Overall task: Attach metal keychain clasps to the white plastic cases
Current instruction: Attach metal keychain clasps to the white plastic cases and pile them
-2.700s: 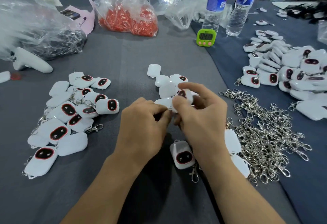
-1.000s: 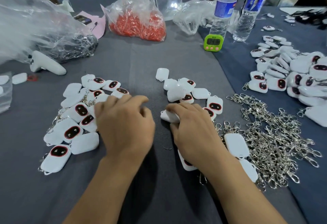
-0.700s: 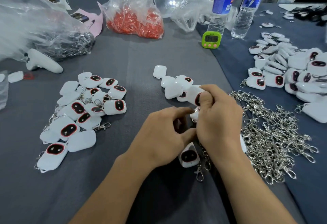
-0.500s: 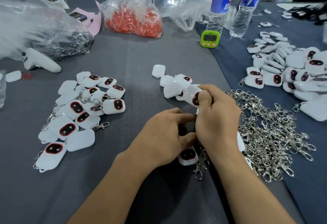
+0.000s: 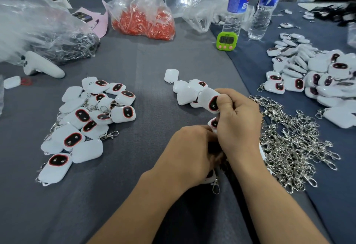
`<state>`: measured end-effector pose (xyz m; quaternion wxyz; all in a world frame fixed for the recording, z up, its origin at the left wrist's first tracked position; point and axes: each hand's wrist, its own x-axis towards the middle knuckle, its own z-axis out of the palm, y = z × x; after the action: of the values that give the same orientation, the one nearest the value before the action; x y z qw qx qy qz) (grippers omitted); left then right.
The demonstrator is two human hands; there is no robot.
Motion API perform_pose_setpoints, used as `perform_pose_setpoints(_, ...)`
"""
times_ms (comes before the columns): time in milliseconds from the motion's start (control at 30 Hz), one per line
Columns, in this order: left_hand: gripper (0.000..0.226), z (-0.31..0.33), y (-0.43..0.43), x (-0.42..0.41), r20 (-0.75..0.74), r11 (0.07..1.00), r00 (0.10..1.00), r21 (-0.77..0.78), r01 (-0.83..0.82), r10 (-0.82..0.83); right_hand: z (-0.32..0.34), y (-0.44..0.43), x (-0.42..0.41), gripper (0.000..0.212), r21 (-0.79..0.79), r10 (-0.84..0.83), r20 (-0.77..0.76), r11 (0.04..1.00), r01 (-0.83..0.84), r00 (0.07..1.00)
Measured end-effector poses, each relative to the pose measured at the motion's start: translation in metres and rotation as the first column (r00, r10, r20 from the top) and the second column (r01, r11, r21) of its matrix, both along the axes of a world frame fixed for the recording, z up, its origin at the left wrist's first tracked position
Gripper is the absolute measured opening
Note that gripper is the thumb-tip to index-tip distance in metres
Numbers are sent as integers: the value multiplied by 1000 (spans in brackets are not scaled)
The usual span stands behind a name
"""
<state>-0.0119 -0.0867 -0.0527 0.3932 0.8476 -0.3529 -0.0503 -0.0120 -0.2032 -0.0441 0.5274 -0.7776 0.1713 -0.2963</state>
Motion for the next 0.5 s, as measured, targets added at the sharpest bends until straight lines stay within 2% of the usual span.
perform_pose_setpoints(100, 7, -3, 9, 8, -4, 989, 989, 4, -148, 148, -1, -1, -1, 29, 56, 18, 24, 998, -19, 1000)
perform_pose_setpoints(167, 8, -3, 20, 17, -72, 953, 952, -46, -300, 297, 0, -1, -2, 29, 94, 53, 10, 994, -53, 999)
perform_pose_setpoints(233, 10, -3, 30, 25, -166, 914, 911, -96, -395, 376, 1, 2, -3, 30, 197, 106, -5, 975, -103, 994)
perform_pose_setpoints(367, 13, 1, 37, 28, -267, 878, 882, -181, -443, 389, 6, 6, -3, 27, 506, 301, 29, 818, -274, 953)
perform_pose_setpoints(500, 17, 3, 35, 27, -391, 803, 838, -309, -509, 381, 9, 4, -5, 21, 666, 443, 92, 638, -386, 892)
